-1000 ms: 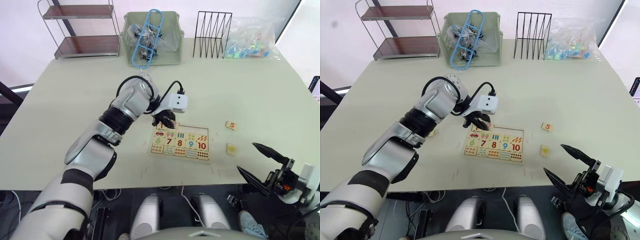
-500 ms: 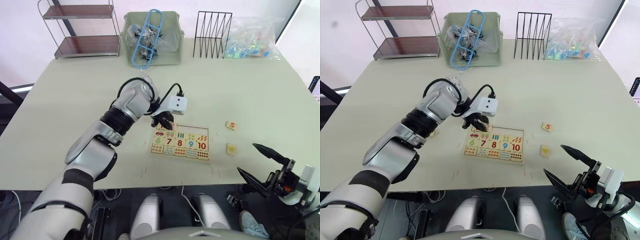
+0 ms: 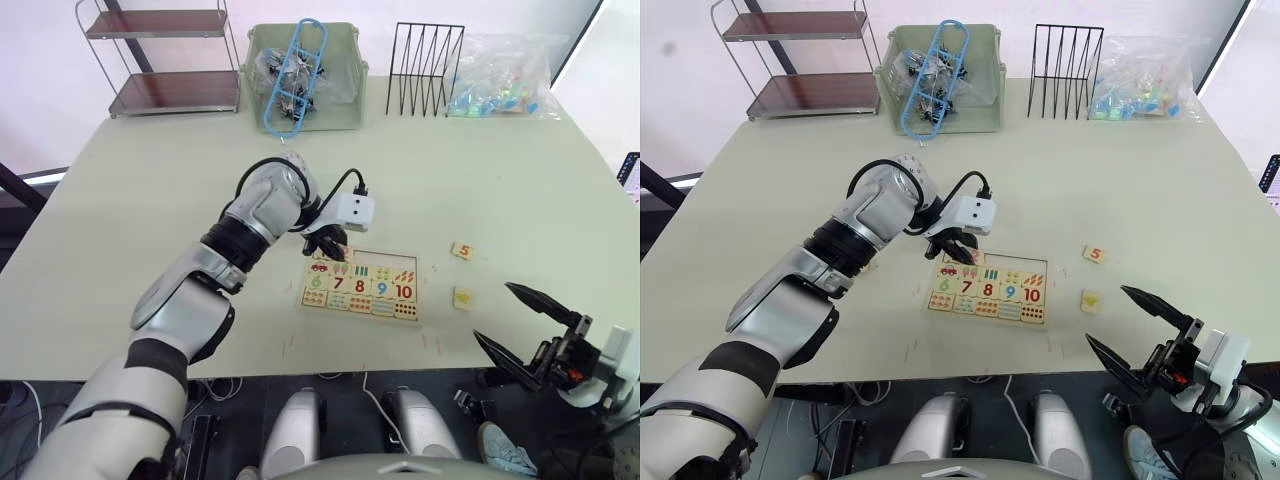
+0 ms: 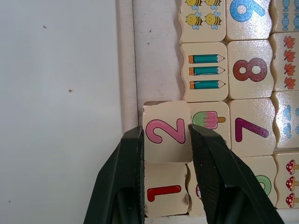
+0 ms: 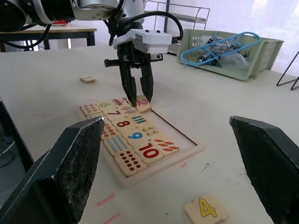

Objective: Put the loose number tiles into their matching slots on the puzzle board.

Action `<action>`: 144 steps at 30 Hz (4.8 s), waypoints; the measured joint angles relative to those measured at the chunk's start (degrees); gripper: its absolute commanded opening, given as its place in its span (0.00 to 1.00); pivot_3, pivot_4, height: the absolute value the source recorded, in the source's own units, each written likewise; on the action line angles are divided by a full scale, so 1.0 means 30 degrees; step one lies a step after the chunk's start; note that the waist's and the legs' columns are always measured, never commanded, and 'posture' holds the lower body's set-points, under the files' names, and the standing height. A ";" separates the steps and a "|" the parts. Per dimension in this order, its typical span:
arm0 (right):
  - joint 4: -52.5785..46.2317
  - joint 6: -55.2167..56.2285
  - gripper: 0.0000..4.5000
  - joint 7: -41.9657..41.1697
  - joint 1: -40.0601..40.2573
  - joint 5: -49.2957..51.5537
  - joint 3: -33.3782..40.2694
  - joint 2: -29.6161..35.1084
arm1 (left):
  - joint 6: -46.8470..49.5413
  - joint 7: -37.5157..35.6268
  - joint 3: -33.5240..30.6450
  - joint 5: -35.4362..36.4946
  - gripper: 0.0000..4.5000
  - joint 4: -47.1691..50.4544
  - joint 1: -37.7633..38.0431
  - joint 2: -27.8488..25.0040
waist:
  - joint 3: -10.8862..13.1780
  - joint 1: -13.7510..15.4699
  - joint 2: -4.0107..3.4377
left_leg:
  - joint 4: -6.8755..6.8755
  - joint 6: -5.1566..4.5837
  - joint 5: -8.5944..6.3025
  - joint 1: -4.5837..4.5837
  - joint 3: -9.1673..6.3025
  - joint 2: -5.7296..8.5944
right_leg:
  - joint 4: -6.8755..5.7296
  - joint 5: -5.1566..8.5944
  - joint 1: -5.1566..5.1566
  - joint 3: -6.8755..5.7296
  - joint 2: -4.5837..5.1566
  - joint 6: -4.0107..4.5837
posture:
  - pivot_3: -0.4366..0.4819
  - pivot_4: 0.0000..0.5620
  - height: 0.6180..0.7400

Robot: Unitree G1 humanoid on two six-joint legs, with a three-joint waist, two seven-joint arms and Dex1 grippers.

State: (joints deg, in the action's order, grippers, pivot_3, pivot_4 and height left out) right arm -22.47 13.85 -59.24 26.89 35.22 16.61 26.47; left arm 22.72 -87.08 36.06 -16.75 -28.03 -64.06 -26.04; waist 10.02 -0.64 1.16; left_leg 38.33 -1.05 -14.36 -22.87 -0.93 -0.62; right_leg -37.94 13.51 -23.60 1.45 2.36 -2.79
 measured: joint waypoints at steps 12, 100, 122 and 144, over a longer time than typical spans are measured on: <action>0.0360 0.0042 1.00 -0.0173 -0.0359 0.0003 -0.0002 0.0012 | -0.0546 0.0252 0.0018 -0.0046 0.21 -0.0487 0.0002 0.0142 | 0.0000 0.0000 0.0000 | 0.0000 0.0000 0.0000 0.0000 0.0000 0.0000 | -0.0001 -0.0026 0.0000 0.0000 0.0000 0.0042 | 0.48 0.27 1.00; 0.1779 0.1689 1.00 -0.1596 0.0302 0.0264 0.0024 0.0149 | -0.7646 0.1292 -0.6514 0.5420 0.01 -0.6224 0.3324 0.0794 | -0.0016 -0.0003 0.0003 | 0.0005 0.0000 0.0000 0.0031 -0.0013 0.0001 | -0.0008 -0.0041 0.0037 -0.0013 -0.0002 0.0053 | 0.48 0.27 1.00; 0.3157 0.1035 1.00 0.0362 -0.1685 -0.0490 -0.0019 -0.0138 | 0.0157 0.6083 -1.4114 1.2638 0.01 0.6429 1.1261 -0.2240 | -0.0019 -0.0075 -0.0008 | -0.0006 0.0002 0.0000 0.0051 -0.0127 -0.0032 | -0.0012 -0.0043 0.0035 -0.0005 0.0004 0.0062 | 0.48 0.27 1.00; 0.9037 0.0894 1.00 -0.2347 -0.4124 -0.0216 0.1182 0.1195 | 0.1171 1.3006 -2.1692 1.5840 0.99 1.5055 2.4269 -0.2396 | -0.0027 0.0099 -0.0022 | -0.0019 0.0003 0.0000 0.0081 -0.0110 -0.0079 | 0.0009 -0.0025 0.0059 -0.0035 0.0079 0.0094 | 0.48 0.27 1.00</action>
State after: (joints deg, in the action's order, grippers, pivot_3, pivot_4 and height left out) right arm 4.64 16.53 -66.29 14.52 34.58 20.16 30.05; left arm 26.23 -48.06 -29.02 30.77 17.14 8.75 -33.23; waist 9.94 -0.34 1.09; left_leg 38.28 -1.04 -14.36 -22.63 -1.26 -0.85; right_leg -37.91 13.43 -23.42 1.35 2.60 -2.50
